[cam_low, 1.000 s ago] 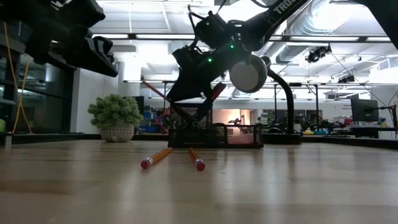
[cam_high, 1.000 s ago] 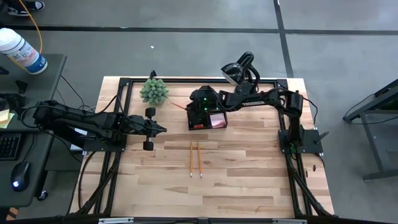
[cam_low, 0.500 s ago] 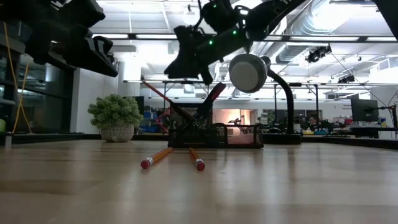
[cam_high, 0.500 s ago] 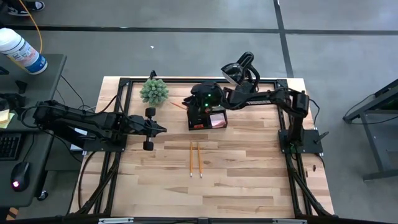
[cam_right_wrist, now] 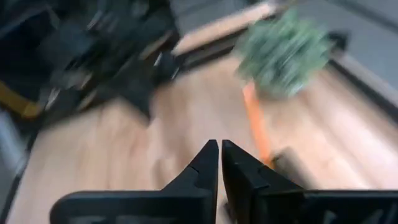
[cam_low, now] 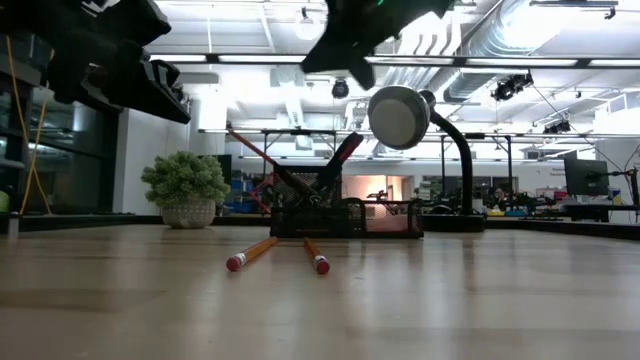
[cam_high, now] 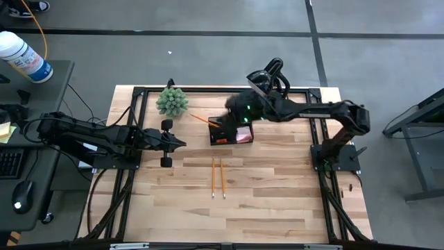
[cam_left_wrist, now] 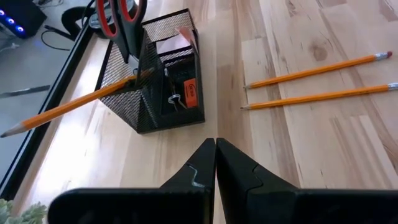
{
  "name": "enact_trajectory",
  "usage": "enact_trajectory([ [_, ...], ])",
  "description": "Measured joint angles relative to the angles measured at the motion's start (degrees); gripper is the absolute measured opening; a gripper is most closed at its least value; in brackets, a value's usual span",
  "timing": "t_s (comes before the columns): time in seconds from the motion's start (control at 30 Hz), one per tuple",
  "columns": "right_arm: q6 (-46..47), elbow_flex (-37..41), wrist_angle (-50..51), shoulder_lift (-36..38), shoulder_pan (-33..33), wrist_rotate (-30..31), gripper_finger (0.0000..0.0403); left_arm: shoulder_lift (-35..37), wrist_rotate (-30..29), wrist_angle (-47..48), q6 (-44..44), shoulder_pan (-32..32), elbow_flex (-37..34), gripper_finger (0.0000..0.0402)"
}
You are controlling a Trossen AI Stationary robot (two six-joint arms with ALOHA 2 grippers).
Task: Pick and place office supplies into organizer
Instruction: Put the left pencil into the desk organizer
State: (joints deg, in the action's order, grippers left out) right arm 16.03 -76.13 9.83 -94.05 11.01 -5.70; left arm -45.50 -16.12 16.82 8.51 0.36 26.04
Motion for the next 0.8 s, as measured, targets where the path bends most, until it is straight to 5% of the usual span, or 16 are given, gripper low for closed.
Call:
enact_trajectory([
  [0.17,0.7,0.0,11.9,1.7,-8.1,-0.3,0.0004,0.0,0.0,-0.1,0.0,0.0,0.0,0.0003],
  [0.47,16.0,0.0,15.3,1.3,-19.1,8.9,0.0007,0.0,1.5,-0.3,-1.5,0.0,0.0,0.0003],
  [0.8,35.8,0.0,16.1,1.2,-28.7,10.3,0.0002,0.0,-0.6,0.1,-1.0,0.0,0.0,0.0003],
])
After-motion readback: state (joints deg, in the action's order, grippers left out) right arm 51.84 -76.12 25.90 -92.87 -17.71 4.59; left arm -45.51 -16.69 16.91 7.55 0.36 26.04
